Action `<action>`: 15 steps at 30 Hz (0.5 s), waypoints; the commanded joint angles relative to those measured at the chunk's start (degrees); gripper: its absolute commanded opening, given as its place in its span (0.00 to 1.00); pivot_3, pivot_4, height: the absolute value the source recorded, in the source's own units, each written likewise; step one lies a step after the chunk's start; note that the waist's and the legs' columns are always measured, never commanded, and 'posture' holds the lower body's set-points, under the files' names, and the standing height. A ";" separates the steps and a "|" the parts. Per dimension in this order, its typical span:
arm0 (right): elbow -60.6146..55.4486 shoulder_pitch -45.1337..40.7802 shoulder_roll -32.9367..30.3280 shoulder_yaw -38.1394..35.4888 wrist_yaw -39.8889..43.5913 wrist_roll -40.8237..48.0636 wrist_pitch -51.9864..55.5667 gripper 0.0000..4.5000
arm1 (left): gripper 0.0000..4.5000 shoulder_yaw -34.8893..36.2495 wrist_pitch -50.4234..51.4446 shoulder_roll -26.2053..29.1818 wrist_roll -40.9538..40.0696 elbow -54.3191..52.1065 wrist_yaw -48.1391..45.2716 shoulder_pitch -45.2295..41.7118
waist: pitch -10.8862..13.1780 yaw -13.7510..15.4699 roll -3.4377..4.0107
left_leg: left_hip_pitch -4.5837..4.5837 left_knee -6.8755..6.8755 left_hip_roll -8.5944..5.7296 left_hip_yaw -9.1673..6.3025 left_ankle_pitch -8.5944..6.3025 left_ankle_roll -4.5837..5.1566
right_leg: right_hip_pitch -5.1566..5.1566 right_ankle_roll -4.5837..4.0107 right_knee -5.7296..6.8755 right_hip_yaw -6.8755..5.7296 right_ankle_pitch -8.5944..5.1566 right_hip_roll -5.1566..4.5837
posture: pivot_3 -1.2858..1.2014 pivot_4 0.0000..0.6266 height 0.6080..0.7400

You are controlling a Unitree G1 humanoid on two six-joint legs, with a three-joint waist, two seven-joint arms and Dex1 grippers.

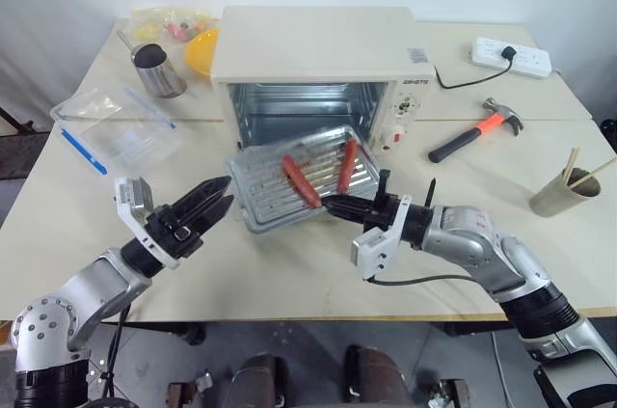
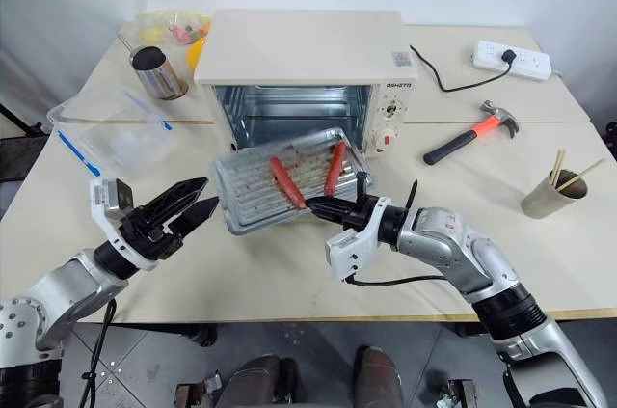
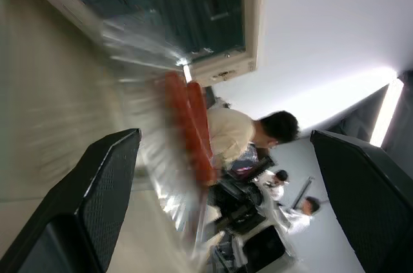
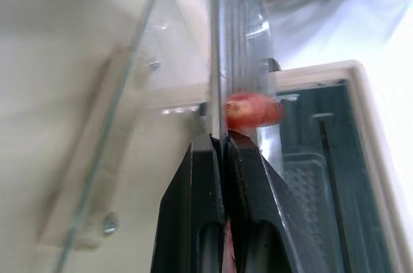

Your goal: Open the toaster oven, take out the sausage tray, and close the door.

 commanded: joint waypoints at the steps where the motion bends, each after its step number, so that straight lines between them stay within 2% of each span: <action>1: -2.29 -0.87 0.28 -2.02 -0.76 2.35 -1.27 0.01 | 1.00 1.18 -0.49 1.62 -2.58 -1.59 -0.03 1.17 | 0.00 0.00 0.00 | 0.00 0.00 0.00 0.00 0.00 0.00 | 0.00 -0.01 -0.01 0.00 0.00 0.01 | 0.52 0.24 1.00; 4: -2.97 -0.54 0.46 -1.85 -0.39 2.97 -2.08 0.01 | 1.00 0.30 -0.13 2.20 -2.71 -1.07 -0.33 0.92 | 0.00 0.02 0.00 | 0.00 -0.01 0.01 0.02 0.00 -0.01 | -0.01 -0.03 -0.01 0.01 -0.02 0.01 | 0.52 0.24 1.00; 15: -4.45 -0.03 -0.04 -1.06 2.22 5.00 -3.93 0.01 | 1.00 -3.67 0.11 -1.72 -2.71 0.91 -0.16 -3.83 | 0.00 0.05 0.00 | 0.00 -0.02 -0.01 0.02 0.01 -0.02 | 0.00 -0.02 -0.04 0.15 -0.02 0.07 | 0.52 0.24 1.00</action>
